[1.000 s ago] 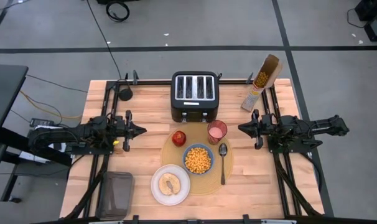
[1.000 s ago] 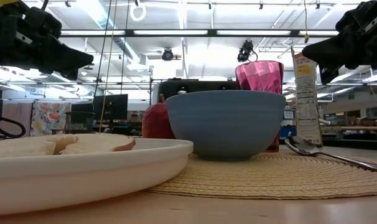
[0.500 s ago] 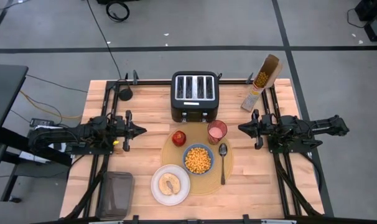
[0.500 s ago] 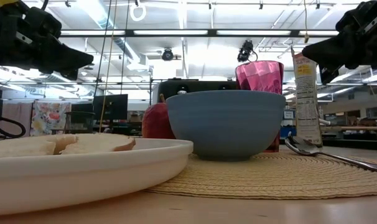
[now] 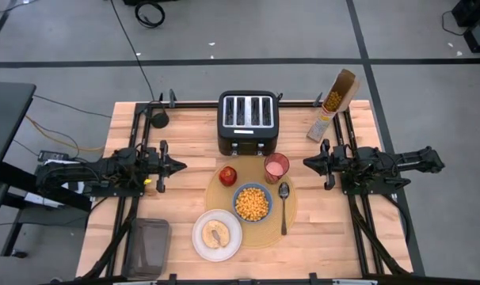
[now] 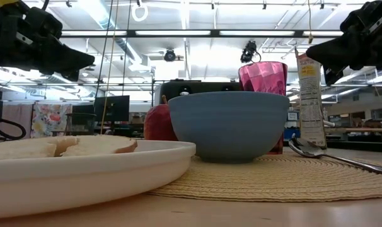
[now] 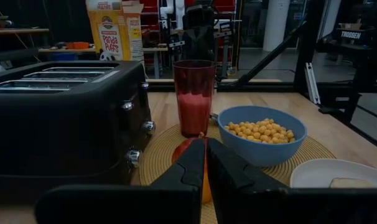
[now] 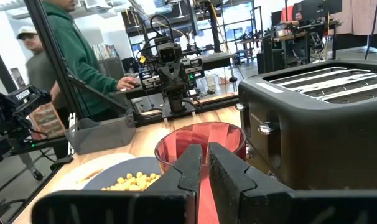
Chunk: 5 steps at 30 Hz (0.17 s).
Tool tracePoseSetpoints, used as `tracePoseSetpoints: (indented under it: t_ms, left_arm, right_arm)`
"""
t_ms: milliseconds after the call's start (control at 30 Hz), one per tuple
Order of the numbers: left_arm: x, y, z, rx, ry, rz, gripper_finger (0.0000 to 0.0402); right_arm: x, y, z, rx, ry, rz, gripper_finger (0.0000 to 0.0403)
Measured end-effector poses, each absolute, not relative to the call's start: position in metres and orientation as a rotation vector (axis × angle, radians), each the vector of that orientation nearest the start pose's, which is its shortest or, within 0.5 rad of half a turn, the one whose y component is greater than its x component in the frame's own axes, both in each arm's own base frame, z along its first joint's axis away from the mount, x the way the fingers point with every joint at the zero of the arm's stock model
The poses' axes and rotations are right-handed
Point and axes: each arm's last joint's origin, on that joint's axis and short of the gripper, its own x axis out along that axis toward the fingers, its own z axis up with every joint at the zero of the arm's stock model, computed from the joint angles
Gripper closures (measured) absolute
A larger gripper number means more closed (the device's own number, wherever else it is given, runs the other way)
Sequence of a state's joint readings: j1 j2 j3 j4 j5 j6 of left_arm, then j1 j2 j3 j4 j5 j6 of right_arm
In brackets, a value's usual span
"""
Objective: Arrange a breakfast setting
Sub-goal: Return to Home Position
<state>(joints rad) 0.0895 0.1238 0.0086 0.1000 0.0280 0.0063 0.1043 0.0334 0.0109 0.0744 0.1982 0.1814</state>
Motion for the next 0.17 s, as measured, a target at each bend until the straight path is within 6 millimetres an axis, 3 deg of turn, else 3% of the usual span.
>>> tracePoseSetpoints:
  t_ms: [167]
  left_arm:
    - [0.1046,0.0086,0.166,0.005,0.016,0.062,0.0377]
  right_arm:
    - [0.0985,0.0046,0.1718,0.189,-0.06,-0.089,0.0365]
